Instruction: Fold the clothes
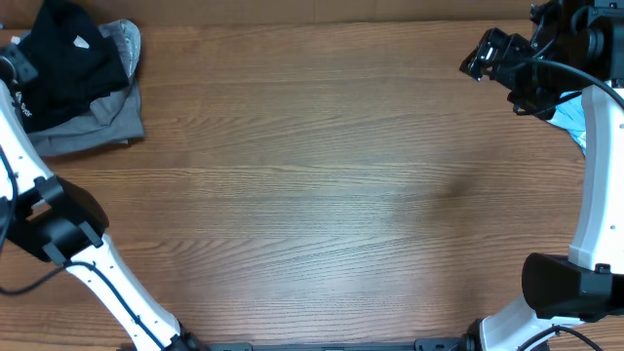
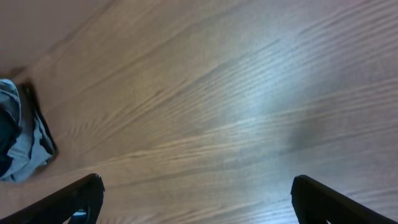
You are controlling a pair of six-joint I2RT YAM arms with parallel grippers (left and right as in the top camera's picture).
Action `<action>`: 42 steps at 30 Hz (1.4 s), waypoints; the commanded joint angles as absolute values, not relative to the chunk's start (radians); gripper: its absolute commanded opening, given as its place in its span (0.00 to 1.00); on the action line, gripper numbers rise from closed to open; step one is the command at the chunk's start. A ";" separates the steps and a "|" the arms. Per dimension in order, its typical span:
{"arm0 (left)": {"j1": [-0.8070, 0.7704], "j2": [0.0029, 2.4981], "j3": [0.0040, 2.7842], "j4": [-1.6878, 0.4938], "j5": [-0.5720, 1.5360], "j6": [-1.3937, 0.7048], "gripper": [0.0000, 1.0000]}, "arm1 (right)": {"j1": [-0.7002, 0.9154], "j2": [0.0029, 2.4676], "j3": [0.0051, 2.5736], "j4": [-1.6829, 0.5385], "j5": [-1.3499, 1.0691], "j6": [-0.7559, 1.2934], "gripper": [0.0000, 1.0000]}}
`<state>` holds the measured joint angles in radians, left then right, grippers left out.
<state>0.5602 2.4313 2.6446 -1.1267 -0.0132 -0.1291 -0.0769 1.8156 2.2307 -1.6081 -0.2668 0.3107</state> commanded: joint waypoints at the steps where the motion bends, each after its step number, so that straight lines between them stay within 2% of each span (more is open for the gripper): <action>1: 0.532 2.219 2.694 -1.227 0.049 -0.202 0.93 | -0.073 1.723 2.240 -1.636 -0.281 0.315 1.00; 2: 0.525 2.194 2.694 -1.251 0.077 -0.211 1.00 | -0.073 1.699 2.240 -1.651 -0.273 0.316 1.00; 12: 0.427 2.124 2.689 -1.357 0.393 -0.219 1.00 | -0.027 1.268 2.101 -1.694 -0.142 0.348 1.00; 21: 0.381 2.124 2.686 -1.357 0.390 -0.218 1.00 | -0.027 1.044 2.065 -1.694 -0.222 0.348 1.00; 32: 0.380 2.124 2.686 -1.357 0.389 -0.218 1.00 | -0.026 1.023 2.066 -1.694 -0.222 0.348 1.00; 37: 0.379 2.124 2.686 -1.357 0.389 -0.218 1.00 | -0.027 0.967 2.058 -1.692 -0.202 0.228 1.00; 42: 0.381 2.124 2.686 -1.357 0.389 -0.218 1.00 | -0.059 0.810 1.891 -1.539 -0.172 0.227 1.00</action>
